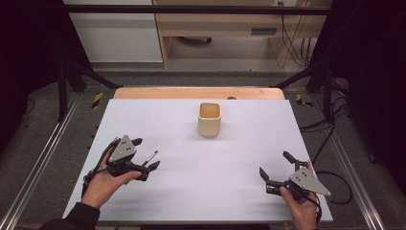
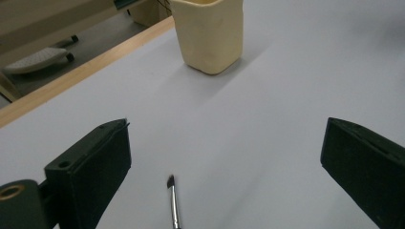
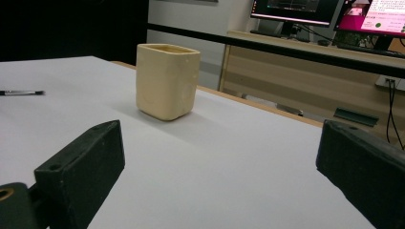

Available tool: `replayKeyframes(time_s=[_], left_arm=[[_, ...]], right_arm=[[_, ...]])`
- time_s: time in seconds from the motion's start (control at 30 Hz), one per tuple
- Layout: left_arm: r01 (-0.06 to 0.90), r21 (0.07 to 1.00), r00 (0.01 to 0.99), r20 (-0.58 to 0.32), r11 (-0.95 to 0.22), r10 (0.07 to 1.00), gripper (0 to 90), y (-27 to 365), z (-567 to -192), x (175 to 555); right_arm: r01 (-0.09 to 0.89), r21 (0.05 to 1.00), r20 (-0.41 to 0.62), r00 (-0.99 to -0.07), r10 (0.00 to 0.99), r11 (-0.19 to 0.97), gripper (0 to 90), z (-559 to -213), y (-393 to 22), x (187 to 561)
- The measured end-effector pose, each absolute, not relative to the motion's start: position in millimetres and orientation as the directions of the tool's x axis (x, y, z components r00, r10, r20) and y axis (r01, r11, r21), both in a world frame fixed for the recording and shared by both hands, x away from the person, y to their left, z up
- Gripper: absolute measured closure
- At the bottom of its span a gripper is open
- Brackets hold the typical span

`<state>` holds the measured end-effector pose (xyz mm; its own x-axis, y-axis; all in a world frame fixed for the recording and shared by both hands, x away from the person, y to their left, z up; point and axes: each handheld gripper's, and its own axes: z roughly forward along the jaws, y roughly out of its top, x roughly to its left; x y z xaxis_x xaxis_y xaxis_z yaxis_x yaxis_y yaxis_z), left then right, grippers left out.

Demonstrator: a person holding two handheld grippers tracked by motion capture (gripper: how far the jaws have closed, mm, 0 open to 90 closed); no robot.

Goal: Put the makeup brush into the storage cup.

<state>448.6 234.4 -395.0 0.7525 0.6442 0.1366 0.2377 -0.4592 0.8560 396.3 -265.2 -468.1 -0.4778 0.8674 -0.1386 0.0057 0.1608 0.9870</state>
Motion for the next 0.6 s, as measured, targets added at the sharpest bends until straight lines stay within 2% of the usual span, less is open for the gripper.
replayKeyframes(time_s=[0.37, 0.6], left_arm=[[0.309, 0.769, 0.769, 0.145, -0.56, 0.623, 2.8, 231, -384, 459], [0.311, 0.685, 0.79, 0.199, -0.659, 0.579, 3.5, 219, -369, 467]], right_arm=[[0.004, 0.987, -0.142, -0.473, 0.87, 0.164, 2.6, -468, -265, 397], [0.001, 0.984, -0.158, -0.471, 0.868, 0.179, 2.5, -468, -263, 397]])
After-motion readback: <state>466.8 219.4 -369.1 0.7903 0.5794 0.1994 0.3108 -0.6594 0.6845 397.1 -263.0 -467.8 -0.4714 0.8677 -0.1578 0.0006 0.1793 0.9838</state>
